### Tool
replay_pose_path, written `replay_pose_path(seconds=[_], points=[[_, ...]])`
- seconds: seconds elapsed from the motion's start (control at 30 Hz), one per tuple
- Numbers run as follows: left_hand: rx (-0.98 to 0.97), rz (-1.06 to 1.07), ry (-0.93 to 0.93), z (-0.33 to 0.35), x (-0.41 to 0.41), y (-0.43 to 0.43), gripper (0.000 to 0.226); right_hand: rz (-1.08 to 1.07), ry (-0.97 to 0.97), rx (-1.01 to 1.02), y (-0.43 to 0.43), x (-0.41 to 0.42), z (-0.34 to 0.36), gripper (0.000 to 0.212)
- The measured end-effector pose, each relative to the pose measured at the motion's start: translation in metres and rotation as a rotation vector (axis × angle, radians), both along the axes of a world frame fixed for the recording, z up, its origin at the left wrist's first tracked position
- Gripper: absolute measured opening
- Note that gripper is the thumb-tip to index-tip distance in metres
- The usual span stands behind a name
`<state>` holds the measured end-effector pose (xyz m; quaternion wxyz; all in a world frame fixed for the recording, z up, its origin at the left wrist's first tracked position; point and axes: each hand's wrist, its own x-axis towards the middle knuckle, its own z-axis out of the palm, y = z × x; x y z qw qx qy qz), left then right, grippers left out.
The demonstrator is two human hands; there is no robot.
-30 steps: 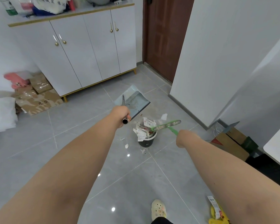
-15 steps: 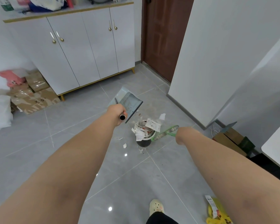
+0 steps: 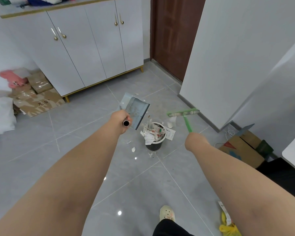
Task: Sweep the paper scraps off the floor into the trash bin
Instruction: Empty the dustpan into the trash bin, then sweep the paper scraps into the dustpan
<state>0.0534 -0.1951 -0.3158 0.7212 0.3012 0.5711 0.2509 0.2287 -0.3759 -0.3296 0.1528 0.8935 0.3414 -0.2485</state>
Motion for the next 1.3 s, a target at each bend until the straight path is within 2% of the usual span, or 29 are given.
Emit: replay_pose_path(seconds=[0.23, 0.4, 0.57, 0.73, 0.93, 1.3], points=[[-0.078, 0.171, -0.169, -0.005, -0.007, 0.012, 0.029, -0.039, 0.178, 0.109, 0.037, 0.002, -0.011, 0.015], [-0.116, 0.283, -0.201, -0.015, -0.020, 0.026, 0.030, 0.032, 0.199, 0.126, 0.063, 0.005, -0.026, 0.031], [-0.160, 0.272, -0.149, -0.026, -0.057, 0.032, 0.026, 0.173, 0.179, 0.132, 0.106, -0.011, -0.045, 0.036], [-0.239, 0.233, -0.108, -0.056, -0.115, 0.049, 0.027, 0.251, 0.193, 0.142, 0.151, -0.054, -0.076, 0.037], [-0.330, 0.167, -0.020, -0.104, -0.185, 0.088, 0.029, 0.328, 0.187, 0.027, 0.213, -0.134, -0.128, 0.034], [-0.442, 0.246, 0.040, -0.208, -0.286, 0.167, 0.032, 0.326, 0.258, -0.129, 0.318, -0.255, -0.267, 0.037]])
